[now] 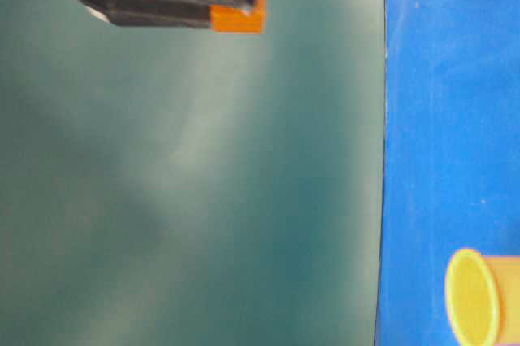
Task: Move the block forward with right arm.
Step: 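Lift the cube and carry it right and toward the front edge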
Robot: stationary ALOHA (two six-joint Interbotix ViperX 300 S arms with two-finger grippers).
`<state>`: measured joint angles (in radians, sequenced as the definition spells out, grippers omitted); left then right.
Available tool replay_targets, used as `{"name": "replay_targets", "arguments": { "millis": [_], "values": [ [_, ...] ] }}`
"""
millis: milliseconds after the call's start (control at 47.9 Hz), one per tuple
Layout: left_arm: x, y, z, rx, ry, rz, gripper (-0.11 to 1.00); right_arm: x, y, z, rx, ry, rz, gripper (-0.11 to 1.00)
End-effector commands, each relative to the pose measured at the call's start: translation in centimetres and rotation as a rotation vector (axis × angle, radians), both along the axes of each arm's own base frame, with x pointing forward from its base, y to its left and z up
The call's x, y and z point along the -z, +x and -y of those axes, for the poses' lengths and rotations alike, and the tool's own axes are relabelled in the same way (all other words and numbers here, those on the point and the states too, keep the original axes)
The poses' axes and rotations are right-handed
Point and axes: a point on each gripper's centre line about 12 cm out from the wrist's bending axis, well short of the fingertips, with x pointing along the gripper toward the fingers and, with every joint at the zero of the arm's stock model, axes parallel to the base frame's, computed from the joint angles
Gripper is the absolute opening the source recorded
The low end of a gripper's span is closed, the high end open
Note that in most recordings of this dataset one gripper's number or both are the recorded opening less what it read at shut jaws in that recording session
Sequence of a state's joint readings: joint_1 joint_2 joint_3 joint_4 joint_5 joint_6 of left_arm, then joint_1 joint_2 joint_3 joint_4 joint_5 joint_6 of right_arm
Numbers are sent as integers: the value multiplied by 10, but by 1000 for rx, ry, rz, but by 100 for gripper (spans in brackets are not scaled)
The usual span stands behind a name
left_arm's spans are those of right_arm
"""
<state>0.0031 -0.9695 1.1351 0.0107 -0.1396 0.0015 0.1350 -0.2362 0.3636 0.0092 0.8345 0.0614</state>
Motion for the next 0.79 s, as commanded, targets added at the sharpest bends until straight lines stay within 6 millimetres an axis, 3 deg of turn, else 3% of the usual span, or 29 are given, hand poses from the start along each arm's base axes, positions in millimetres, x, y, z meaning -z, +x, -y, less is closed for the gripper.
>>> {"name": "replay_targets", "arguments": {
  "millis": [0,773],
  "values": [
    [-14,2,0,-1,3,34,1,-21,-3,-9,-20,16,46,40],
    [-14,2,0,-1,3,34,1,-46,-19,-93,-205,92,109,40]
  ]
}}
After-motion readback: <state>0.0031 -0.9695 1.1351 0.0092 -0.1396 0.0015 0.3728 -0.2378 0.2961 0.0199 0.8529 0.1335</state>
